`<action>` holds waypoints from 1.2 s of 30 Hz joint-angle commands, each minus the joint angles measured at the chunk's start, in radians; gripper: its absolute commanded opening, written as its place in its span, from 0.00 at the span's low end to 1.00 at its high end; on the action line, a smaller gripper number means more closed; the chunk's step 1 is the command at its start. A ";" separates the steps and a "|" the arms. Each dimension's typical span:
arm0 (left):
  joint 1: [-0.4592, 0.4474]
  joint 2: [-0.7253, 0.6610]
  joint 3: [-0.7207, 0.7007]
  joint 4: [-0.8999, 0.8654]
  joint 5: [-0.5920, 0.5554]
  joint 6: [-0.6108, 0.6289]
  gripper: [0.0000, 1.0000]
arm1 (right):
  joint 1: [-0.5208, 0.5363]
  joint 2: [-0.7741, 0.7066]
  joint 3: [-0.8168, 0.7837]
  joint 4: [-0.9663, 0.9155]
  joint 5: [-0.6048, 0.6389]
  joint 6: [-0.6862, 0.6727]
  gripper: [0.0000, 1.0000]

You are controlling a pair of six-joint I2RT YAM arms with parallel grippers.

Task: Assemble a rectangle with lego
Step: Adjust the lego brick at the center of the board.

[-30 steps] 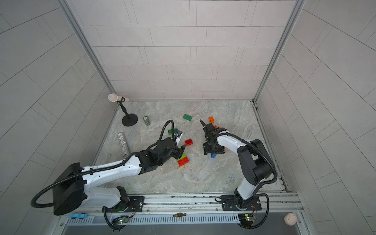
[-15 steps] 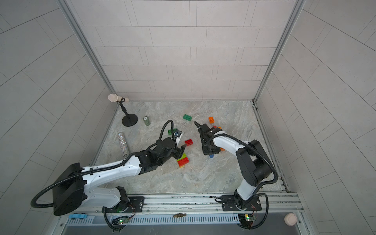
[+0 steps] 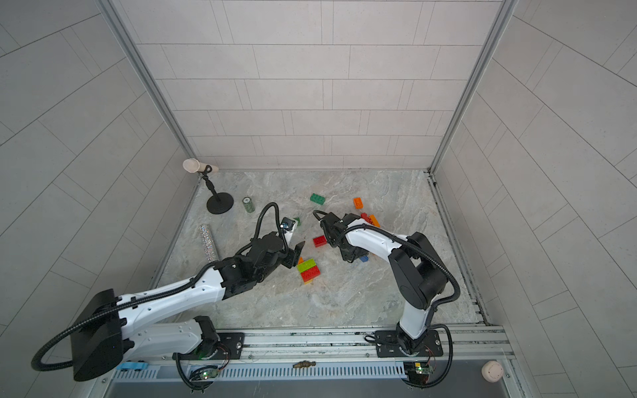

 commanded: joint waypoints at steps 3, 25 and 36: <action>0.059 -0.082 -0.046 -0.050 -0.030 -0.022 0.71 | 0.060 0.126 -0.003 -0.055 0.160 0.060 0.19; 0.094 -0.113 -0.056 -0.073 -0.018 -0.007 0.71 | 0.106 -0.081 0.013 0.014 -0.277 -0.005 0.63; 0.063 0.024 -0.012 -0.057 0.061 0.000 0.74 | -0.253 -0.139 -0.136 0.185 -0.616 -0.199 0.82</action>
